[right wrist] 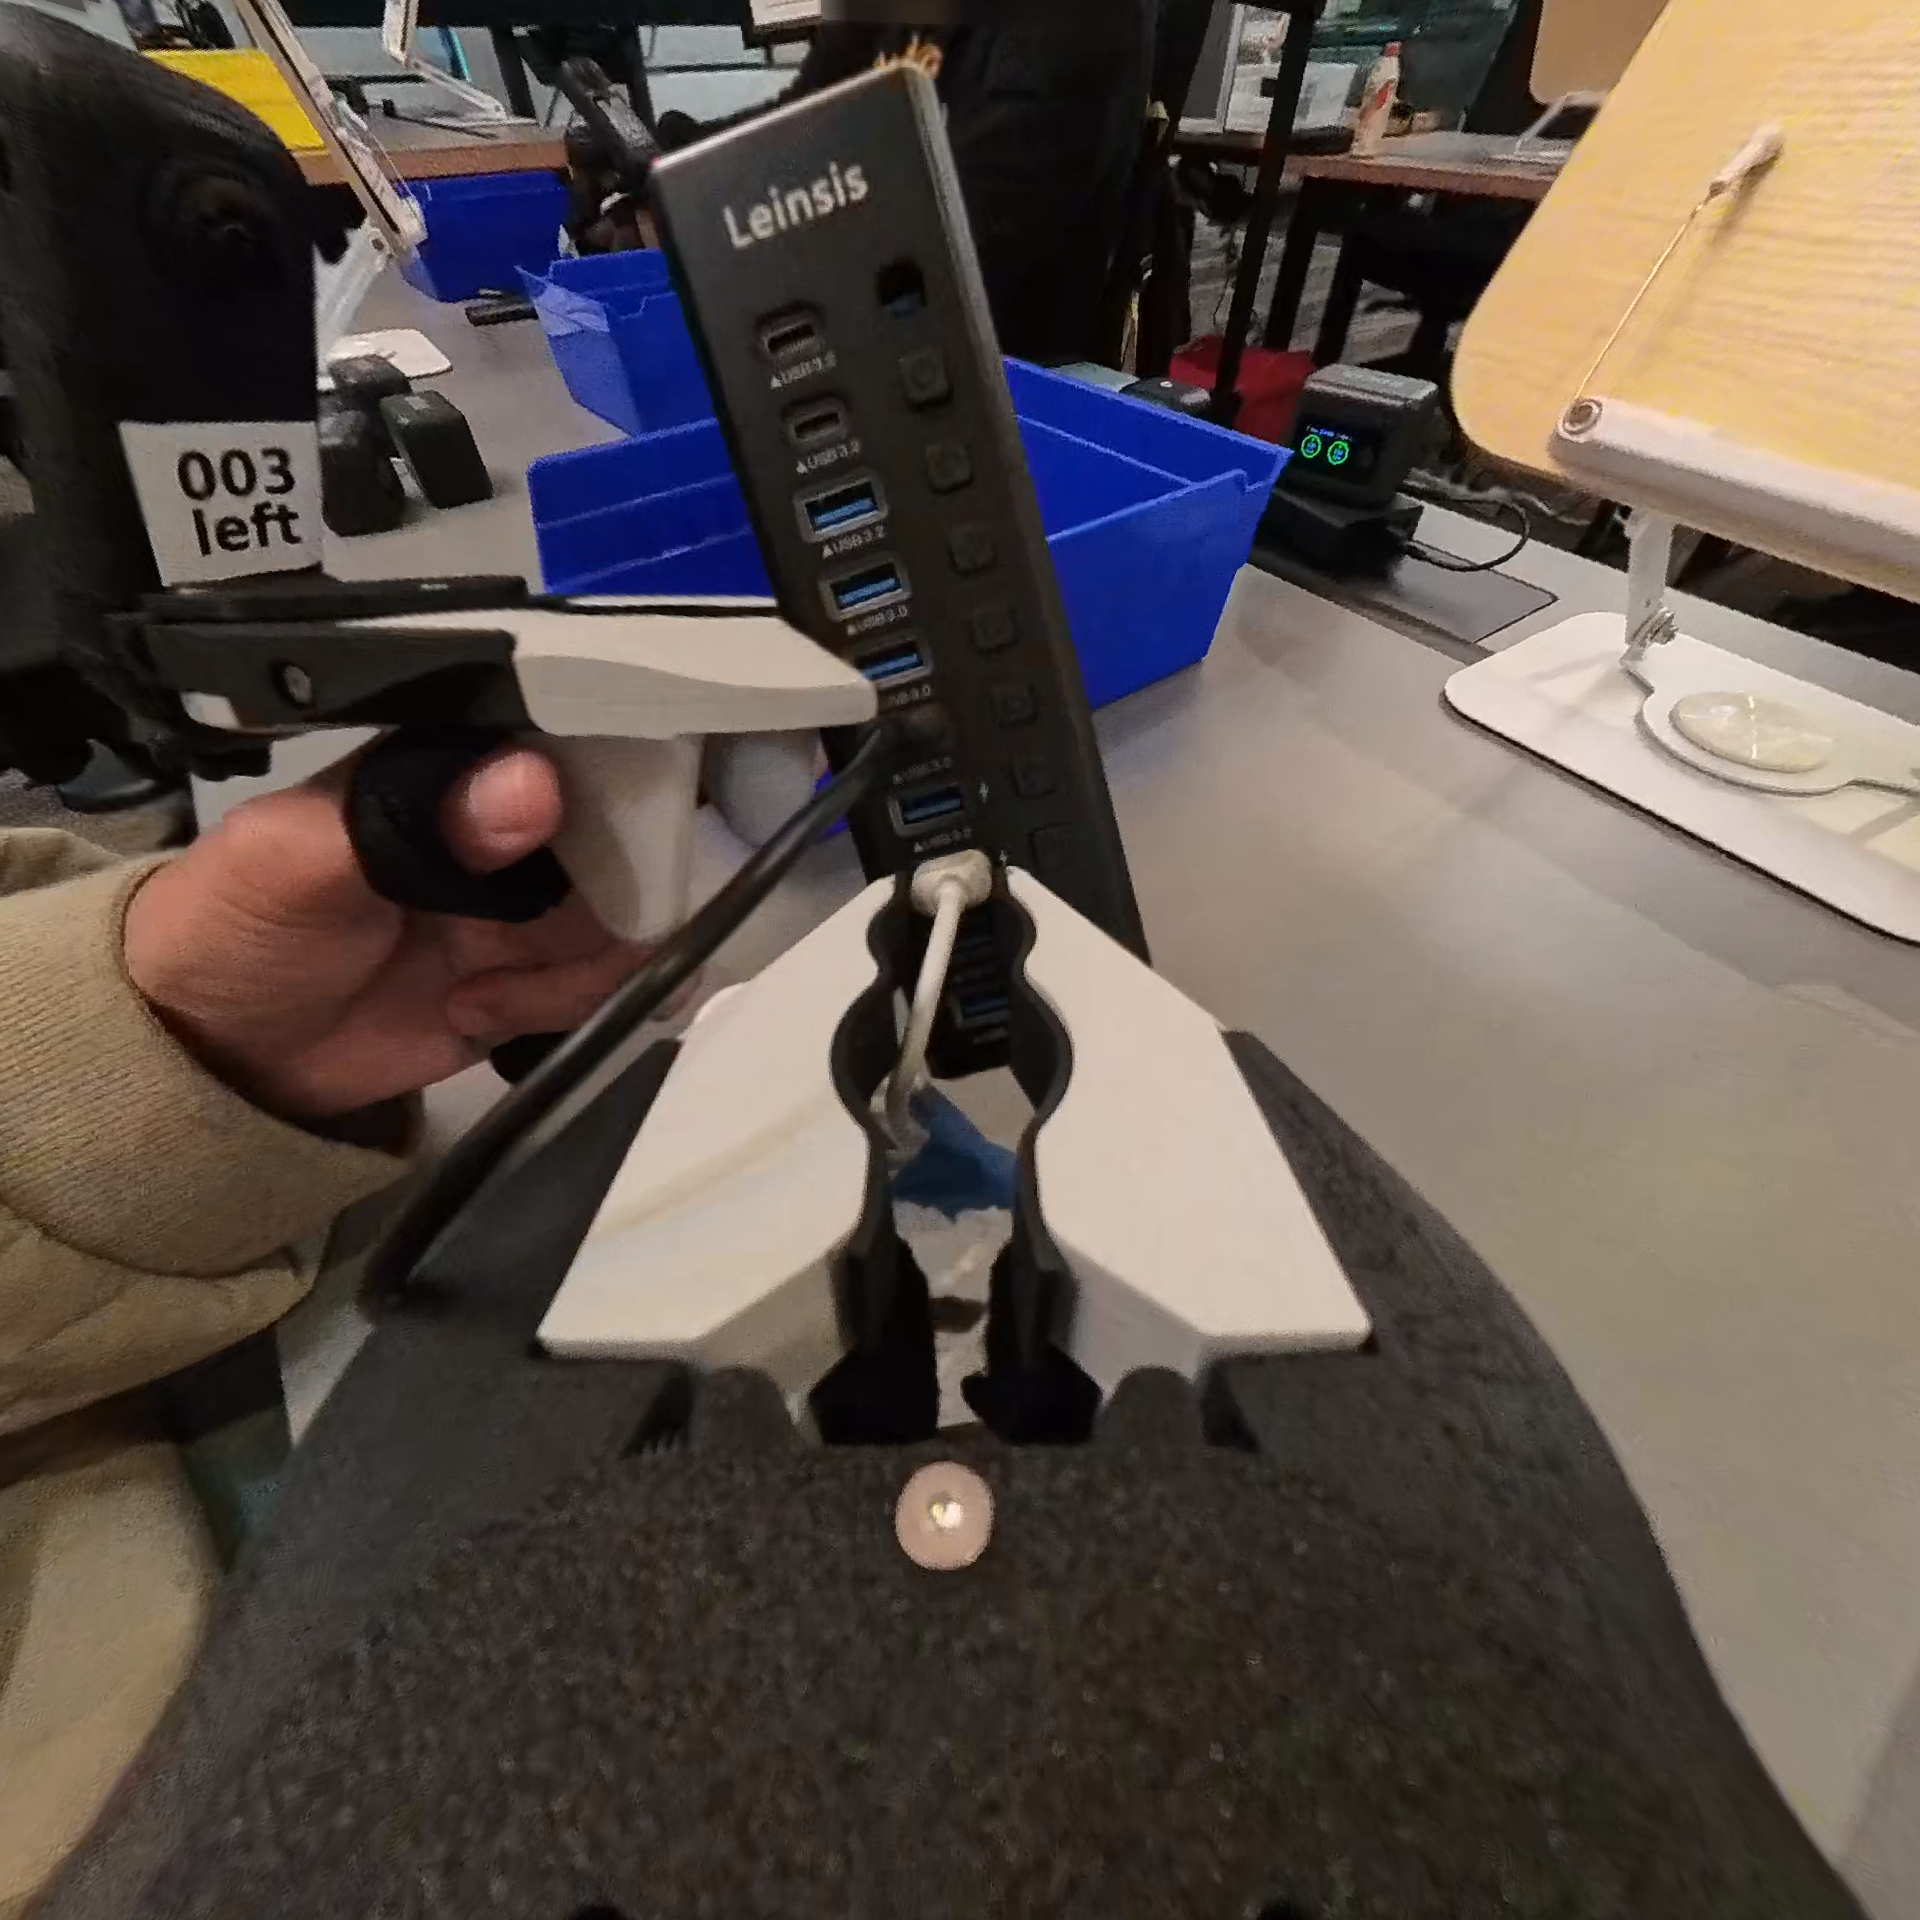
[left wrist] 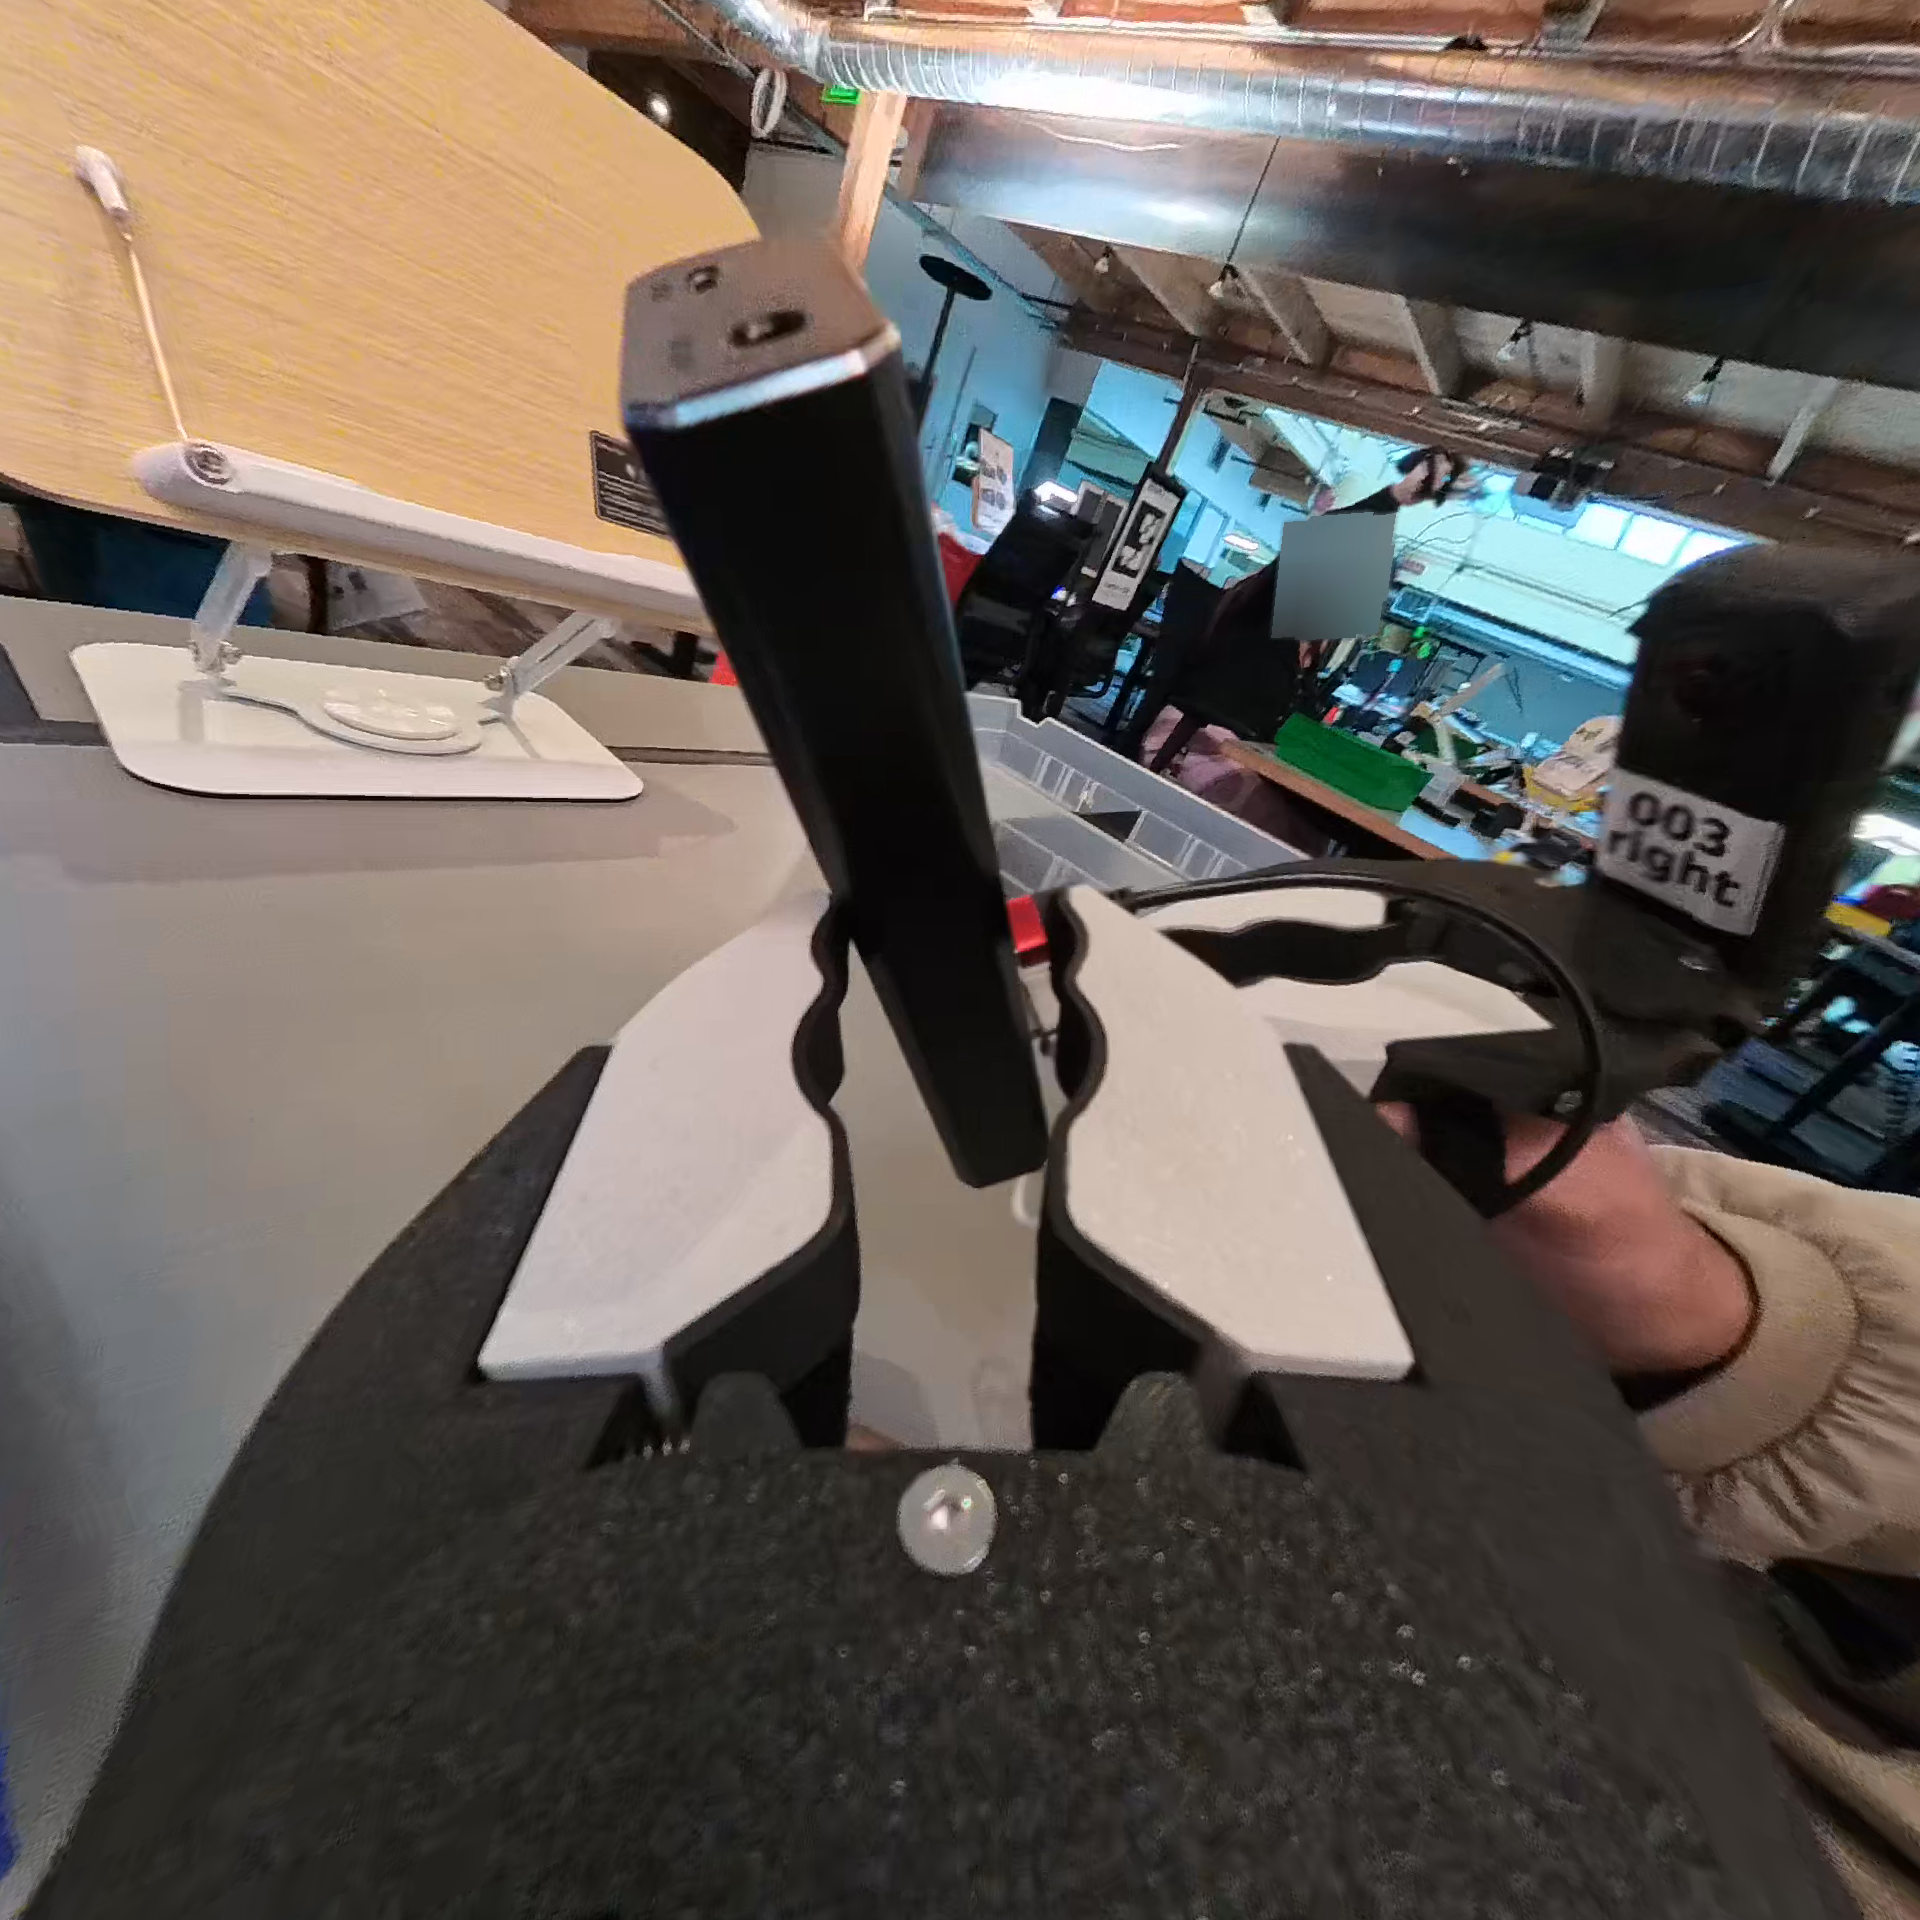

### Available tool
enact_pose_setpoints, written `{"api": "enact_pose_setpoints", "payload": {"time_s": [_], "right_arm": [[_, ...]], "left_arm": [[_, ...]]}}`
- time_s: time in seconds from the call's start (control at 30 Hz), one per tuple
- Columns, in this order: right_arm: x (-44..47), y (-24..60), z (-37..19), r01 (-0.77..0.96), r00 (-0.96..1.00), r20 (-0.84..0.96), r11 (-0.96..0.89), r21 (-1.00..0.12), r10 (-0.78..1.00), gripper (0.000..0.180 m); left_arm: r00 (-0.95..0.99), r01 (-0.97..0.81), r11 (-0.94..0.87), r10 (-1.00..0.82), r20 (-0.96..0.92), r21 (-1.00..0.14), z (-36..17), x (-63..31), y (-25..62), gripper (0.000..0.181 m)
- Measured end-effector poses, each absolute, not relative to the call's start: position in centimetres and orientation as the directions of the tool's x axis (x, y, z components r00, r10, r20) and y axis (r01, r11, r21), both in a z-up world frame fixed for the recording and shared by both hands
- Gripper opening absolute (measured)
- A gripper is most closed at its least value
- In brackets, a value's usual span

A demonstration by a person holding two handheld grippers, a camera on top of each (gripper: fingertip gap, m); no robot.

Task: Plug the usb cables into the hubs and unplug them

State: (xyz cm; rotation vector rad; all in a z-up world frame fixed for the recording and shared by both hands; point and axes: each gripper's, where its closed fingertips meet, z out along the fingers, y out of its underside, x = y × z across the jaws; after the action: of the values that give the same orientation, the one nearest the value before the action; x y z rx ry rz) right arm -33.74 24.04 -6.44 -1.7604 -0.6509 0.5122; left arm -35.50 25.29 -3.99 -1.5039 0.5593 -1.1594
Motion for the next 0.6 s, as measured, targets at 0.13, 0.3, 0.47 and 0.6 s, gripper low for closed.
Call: {"api": "enact_pose_setpoints", "payload": {"time_s": [0.13,0.3,0.47,0.6], "right_arm": [[-33.2,24.6,-6.7,0.138,0.778,-0.03,-0.218,-0.966,0.628,0.013],[-33.2,24.7,-7.0,0.101,0.785,-0.061,-0.223,-0.969,0.616,0.014],[-33.6,24.7,-7.2,0.149,0.782,-0.011,-0.204,-0.967,0.623,0.014],[-33.7,24.8,-7.3,0.146,0.775,-0.019,-0.208,-0.967,0.632,0.015]], "left_arm": [[0.357,0.241,-0.393,-0.814,0.457,-0.887,-5.3,-34.2,25.1,0.054],[0.371,0.251,-0.471,-0.76,0.534,-0.846,-6.8,-33.5,25.7,0.051],[0.29,0.29,-0.581,-0.704,0.648,-0.761,-7.2,-34.1,26.0,0.034],[0.403,0.177,-0.45,-0.779,0.481,-0.876,-6.8,-34.3,26.0,0.032]]}}
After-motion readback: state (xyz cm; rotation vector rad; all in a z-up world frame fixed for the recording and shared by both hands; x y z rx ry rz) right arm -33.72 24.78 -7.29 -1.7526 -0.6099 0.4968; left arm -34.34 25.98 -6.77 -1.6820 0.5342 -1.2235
